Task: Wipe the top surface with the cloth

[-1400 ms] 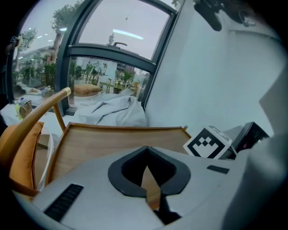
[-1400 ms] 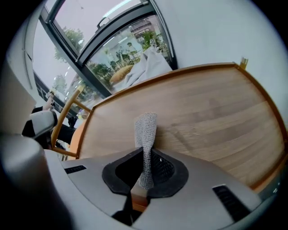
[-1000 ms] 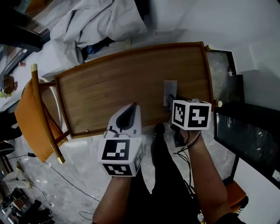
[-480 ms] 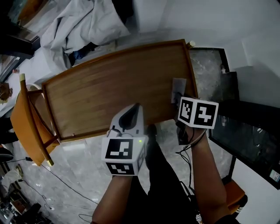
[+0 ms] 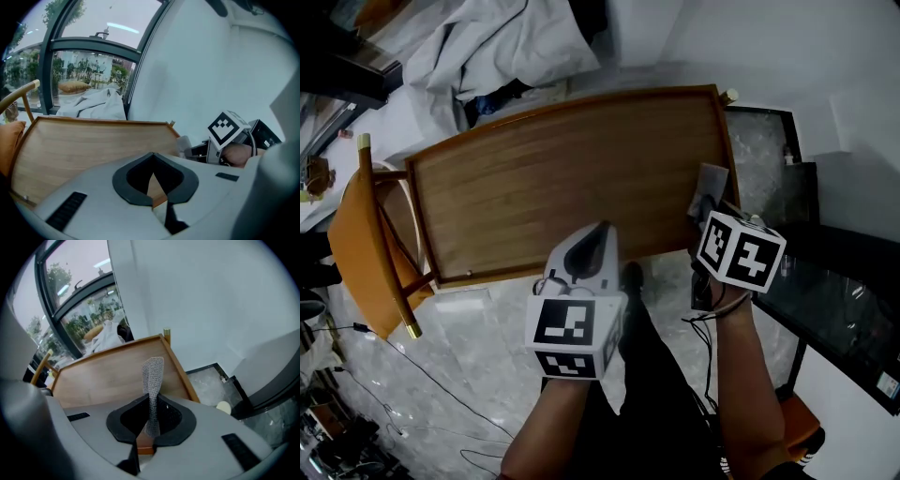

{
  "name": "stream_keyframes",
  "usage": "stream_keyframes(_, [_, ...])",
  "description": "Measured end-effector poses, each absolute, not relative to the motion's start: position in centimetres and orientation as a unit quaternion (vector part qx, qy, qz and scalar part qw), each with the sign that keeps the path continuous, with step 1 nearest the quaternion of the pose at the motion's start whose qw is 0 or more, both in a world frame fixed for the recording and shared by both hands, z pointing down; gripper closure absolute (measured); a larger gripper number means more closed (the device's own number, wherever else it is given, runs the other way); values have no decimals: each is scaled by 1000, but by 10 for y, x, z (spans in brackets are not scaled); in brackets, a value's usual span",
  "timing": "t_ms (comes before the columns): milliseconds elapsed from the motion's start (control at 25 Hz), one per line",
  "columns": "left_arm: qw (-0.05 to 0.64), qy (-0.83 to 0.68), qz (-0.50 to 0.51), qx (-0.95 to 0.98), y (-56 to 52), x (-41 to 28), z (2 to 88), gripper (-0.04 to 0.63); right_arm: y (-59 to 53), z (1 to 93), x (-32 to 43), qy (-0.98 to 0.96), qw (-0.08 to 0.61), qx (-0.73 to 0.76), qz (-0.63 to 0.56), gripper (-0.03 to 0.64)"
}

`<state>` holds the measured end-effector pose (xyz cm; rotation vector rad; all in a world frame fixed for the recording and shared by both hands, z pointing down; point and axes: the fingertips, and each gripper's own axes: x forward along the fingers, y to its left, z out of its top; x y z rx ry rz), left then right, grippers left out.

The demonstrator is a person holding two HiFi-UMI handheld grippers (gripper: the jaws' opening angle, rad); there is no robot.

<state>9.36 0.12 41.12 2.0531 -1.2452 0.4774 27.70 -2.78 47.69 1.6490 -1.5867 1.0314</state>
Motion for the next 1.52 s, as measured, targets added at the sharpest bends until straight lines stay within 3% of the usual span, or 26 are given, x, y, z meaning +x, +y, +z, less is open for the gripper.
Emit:
stream_keyframes(240, [330, -519, 151, 774, 21, -10, 372, 584, -17, 437, 92, -746, 211, 499, 386, 580])
stream_keyframes(480, [317, -566, 146, 747, 47, -141, 345, 584, 38, 450, -101, -809, 217, 359, 412, 580])
stream_keyframes(680, [298, -583, 149, 741, 71, -227, 333, 584, 77, 481, -202, -809, 227, 296, 453, 580])
stream_keyframes(840, [285, -604, 141, 731, 81, -274, 323, 584, 86, 498, -237, -801, 254, 284, 462, 580])
stream_keyframes(1080, [295, -610, 138, 722, 89, -285, 337, 584, 92, 516, -258, -792, 308, 291, 441, 580])
stream_keyframes(1520, [302, -554, 146, 762, 75, -195, 339, 584, 75, 522, -165, -751, 348, 352, 437, 580])
